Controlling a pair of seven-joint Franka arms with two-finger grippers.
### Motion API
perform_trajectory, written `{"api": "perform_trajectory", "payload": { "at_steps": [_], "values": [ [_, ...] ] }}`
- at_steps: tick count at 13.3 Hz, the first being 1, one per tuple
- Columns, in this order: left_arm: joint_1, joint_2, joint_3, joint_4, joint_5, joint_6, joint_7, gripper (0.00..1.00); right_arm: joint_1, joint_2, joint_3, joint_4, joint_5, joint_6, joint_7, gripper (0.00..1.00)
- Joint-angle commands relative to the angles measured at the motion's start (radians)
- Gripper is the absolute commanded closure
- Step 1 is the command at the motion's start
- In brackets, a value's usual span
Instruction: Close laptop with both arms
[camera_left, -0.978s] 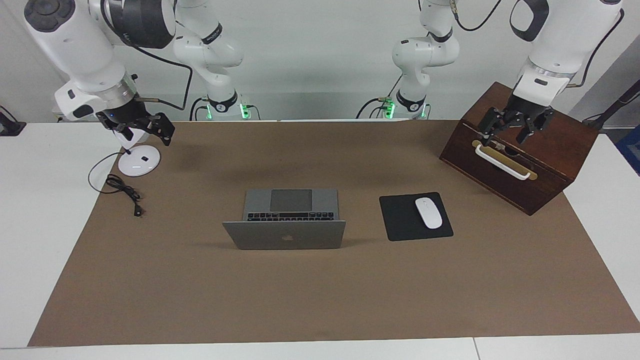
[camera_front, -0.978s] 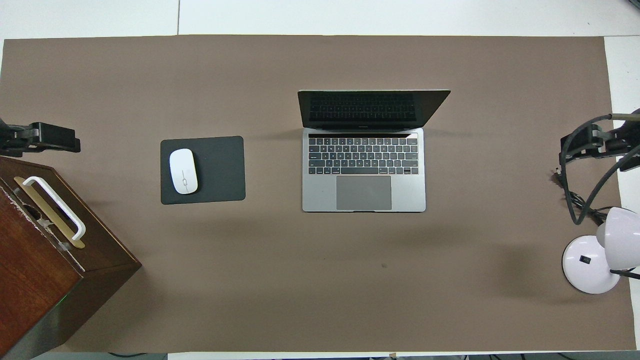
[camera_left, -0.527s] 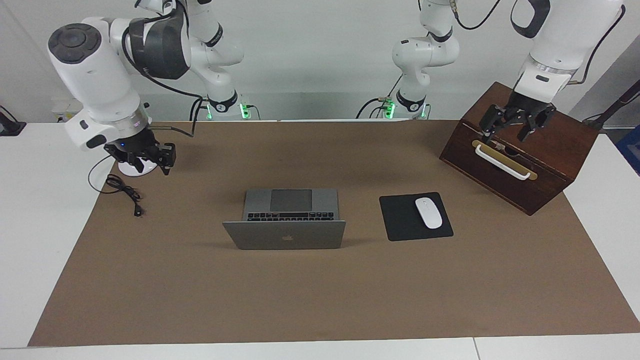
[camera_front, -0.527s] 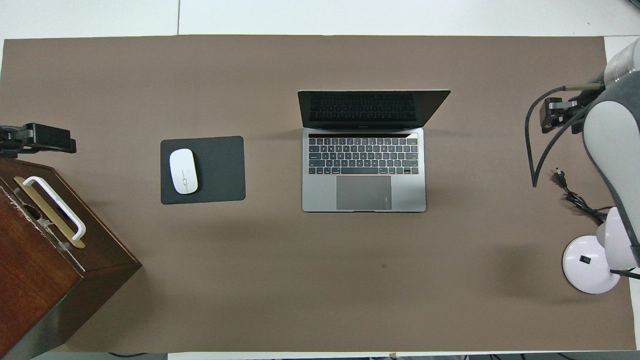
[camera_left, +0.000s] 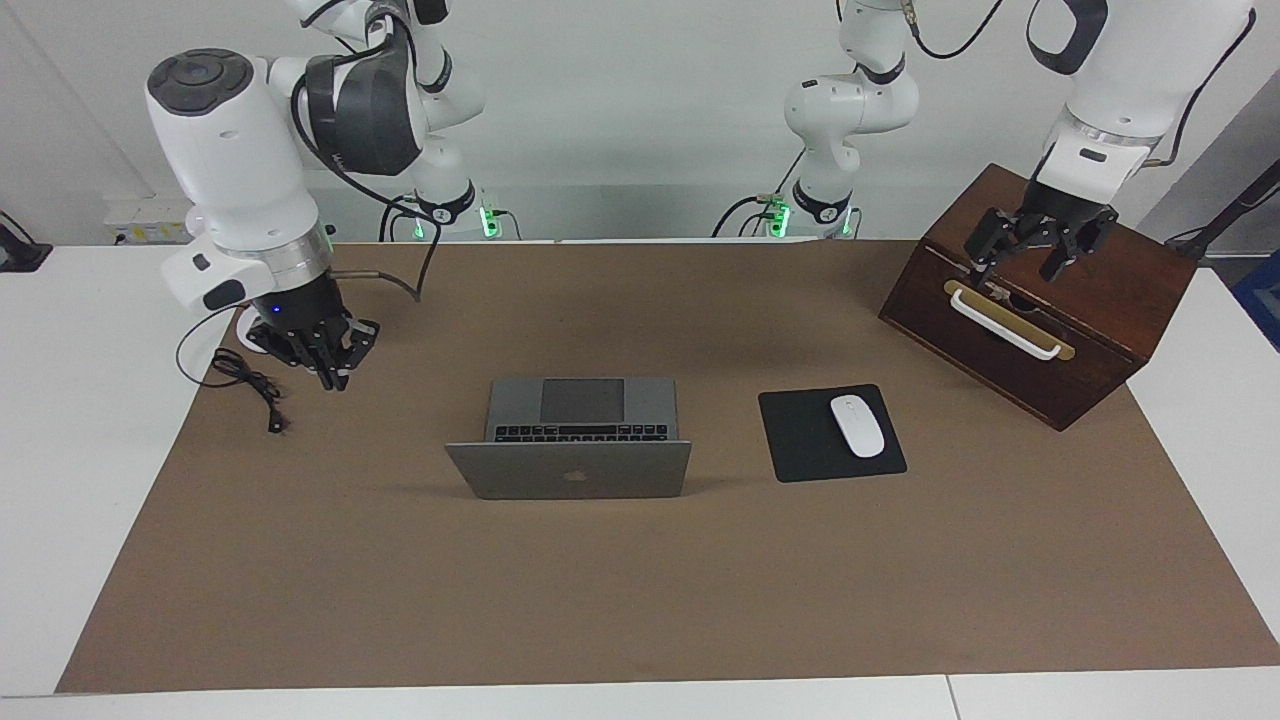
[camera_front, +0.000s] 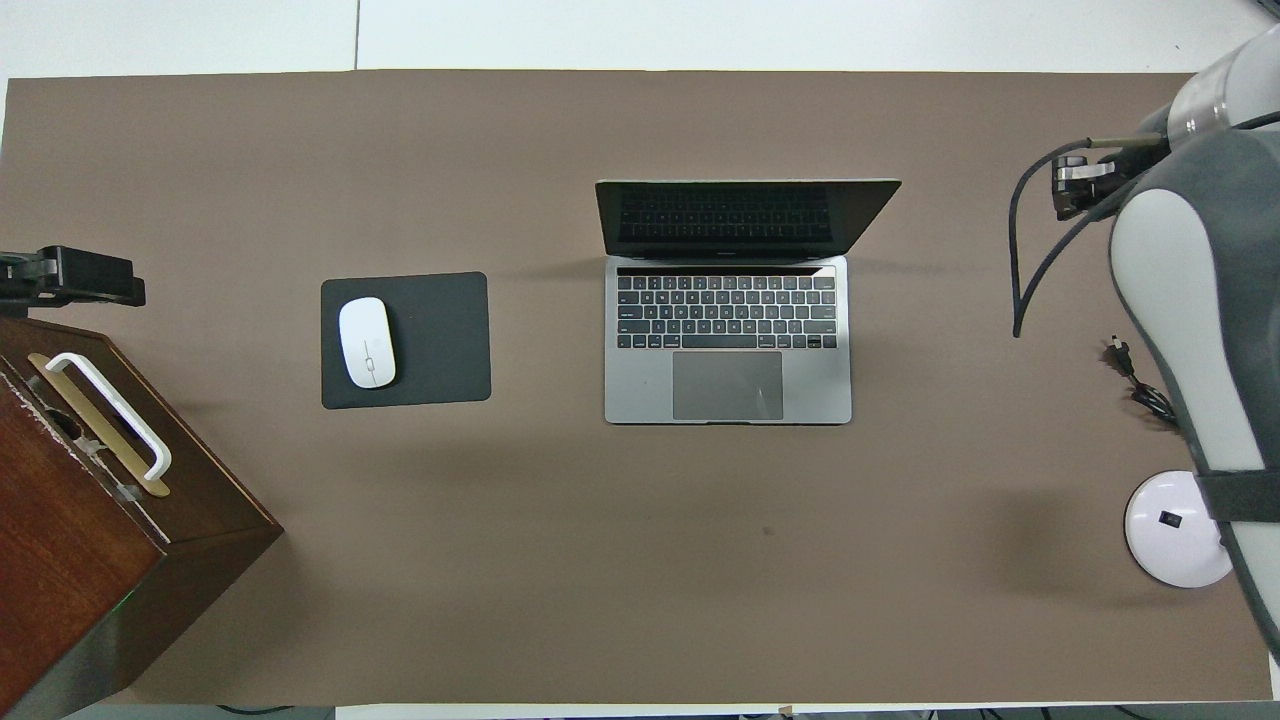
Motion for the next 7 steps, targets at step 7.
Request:
{"api": "perform_trajectory", "payload": {
  "at_steps": [7],
  "values": [
    [0.009, -0.015, 0.002, -0.014, -0.01, -0.002, -0.008, 0.09, 0.215, 0.118, -0.208, 0.047, 0.088, 0.141, -0.039, 1.0]
  ]
}}
